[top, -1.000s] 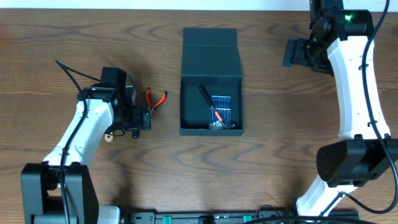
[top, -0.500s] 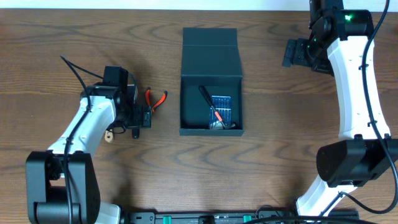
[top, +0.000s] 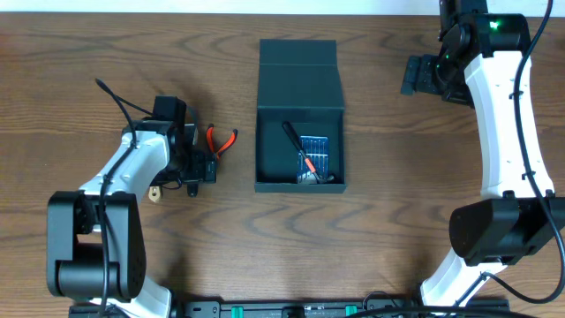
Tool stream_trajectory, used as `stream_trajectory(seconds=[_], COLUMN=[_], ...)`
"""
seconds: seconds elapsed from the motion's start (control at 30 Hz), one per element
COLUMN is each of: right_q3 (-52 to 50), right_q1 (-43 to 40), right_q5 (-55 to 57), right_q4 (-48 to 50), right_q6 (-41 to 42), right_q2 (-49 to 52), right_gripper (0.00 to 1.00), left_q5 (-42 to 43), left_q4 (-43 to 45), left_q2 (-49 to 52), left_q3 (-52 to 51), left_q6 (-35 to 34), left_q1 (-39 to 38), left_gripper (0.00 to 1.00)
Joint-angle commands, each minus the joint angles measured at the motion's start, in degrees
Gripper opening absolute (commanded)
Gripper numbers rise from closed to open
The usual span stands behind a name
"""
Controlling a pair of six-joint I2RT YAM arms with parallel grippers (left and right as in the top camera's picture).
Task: Pack container
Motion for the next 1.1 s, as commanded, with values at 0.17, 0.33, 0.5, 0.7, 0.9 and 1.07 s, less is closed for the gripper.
stream_trajectory(seconds=[0.17,0.33,0.5,0.7,0.9,1.07], right_q3=[1.05,1.05,1.05,1.05,1.05,1.05], right_q1=[0.00,0.00,0.00,0.00,-0.02,0.00], right_q5=[0.57,0.57,0.57,0.57,0.57,0.57], right_q4=[-0.09,-0.09,-0.09,-0.09,-0.09,-0.09], right_q6=[0.81,0.81,0.81,0.81,0.81,0.81], right_q2=[-0.39,-0.39,-0.39,-0.39,-0.39,-0.39], right_gripper=[0.99,0.99,0.99,0.99,0.99,0.99], left_q5=[-1.07,-1.07,-1.09,-1.09,-1.09,-1.07], left_q4=[1.22,1.46,2.05,2.10,2.95,2.84], left_q2=[1.68,2.86,2.89,2.89,2.89,2.89], left_q3=[0.07,-0.15,-0.48,-0.87,-2.91,-3.26], left_q6=[-0.09,-0.09,-0.09,-0.07,-0.07,-0.07], left_q1=[-0.13,-0.13,-0.13,-0.13,-0.13,-0.13], left_gripper=[0.99,0.99,0.98,0.97,0.93,0.86])
